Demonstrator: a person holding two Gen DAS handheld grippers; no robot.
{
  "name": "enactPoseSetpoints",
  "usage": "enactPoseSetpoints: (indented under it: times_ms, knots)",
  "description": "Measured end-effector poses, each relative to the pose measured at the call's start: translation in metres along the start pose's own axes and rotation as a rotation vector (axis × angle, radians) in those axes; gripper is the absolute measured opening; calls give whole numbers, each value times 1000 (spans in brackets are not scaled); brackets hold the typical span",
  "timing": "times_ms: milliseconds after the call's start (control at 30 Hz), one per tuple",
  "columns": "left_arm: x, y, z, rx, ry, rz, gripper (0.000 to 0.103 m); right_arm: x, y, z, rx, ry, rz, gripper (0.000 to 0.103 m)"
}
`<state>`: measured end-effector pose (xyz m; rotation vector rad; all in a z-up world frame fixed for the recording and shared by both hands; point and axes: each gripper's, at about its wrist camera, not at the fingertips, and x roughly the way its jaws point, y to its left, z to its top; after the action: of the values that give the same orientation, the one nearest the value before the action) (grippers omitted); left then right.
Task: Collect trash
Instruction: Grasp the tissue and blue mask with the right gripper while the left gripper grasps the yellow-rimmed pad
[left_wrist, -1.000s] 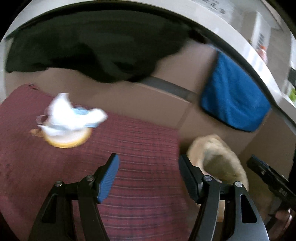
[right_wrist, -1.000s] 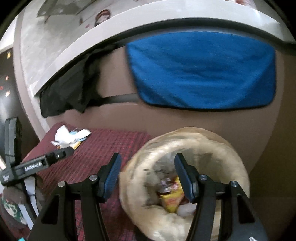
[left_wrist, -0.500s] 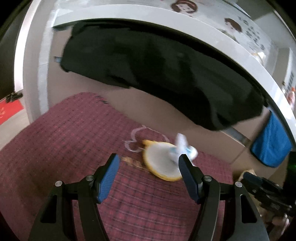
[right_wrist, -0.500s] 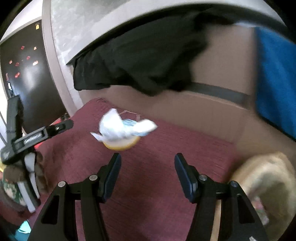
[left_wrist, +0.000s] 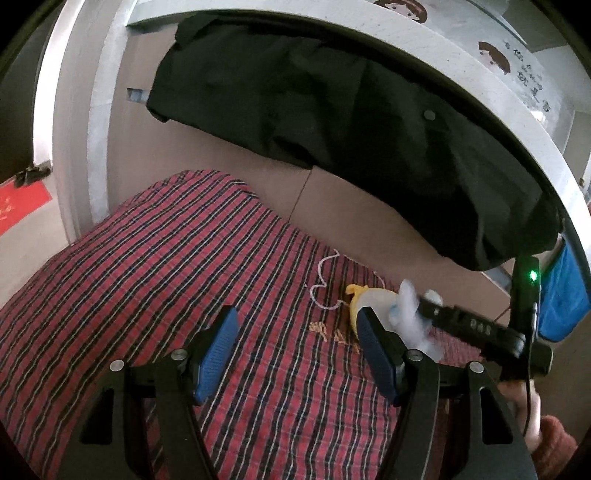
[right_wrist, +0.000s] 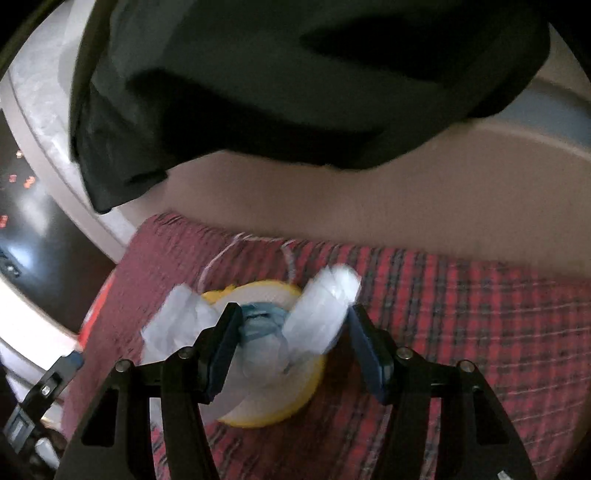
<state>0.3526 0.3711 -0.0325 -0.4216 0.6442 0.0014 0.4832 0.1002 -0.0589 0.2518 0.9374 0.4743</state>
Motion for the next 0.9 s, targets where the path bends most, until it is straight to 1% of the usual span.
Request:
enactPoseSetpoints:
  times_ms: [100, 133, 167, 200, 233, 267, 367, 500, 533, 633, 733, 767, 833, 867, 900]
  knots:
    - [12, -4, 3, -1, 24, -24, 67, -2, 15, -10, -100, 53, 41, 56]
    - [18, -8, 3, 1, 35, -28, 67, -6, 19, -15, -137, 59, 34, 53]
    - [24, -12, 3, 5, 51, -33, 67, -13, 20, -20, -168, 58, 39, 40]
    - [32, -17, 3, 11, 74, -41, 67, -21, 19, -24, -182, 53, 61, 34]
    - [38, -22, 2, 15, 95, -50, 67, -28, 17, -27, -184, 41, 63, 32]
    - [47, -29, 0, 22, 123, -63, 67, -37, 13, -29, -184, 27, 60, 27]
    - [66, -48, -5, 39, 177, -75, 67, -69, -8, -34, -159, -25, 58, 27]
    - [92, -72, -9, 5, 237, -116, 67, -113, -43, -36, -124, -95, -8, 27]
    - [98, -78, -9, 0, 247, -118, 67, -118, -47, -35, -115, -103, -18, 27]
    - [116, -100, -12, 22, 272, -73, 67, -139, -72, -36, -77, -130, -43, 27]
    - [130, -115, -17, 23, 298, -34, 67, -151, -86, -40, -59, -148, -54, 27]
    - [130, -120, -18, 30, 271, -8, 67, -154, -92, -43, -53, -154, -58, 27]
    - [132, -128, -22, 42, 263, 39, 67, -159, -101, -48, -40, -163, -53, 28]
    - [133, -132, -23, 46, 263, 56, 66, -162, -106, -52, -29, -166, -46, 28]
    - [132, -136, -24, 46, 264, 83, 57, -162, -108, -55, -22, -167, -42, 28]
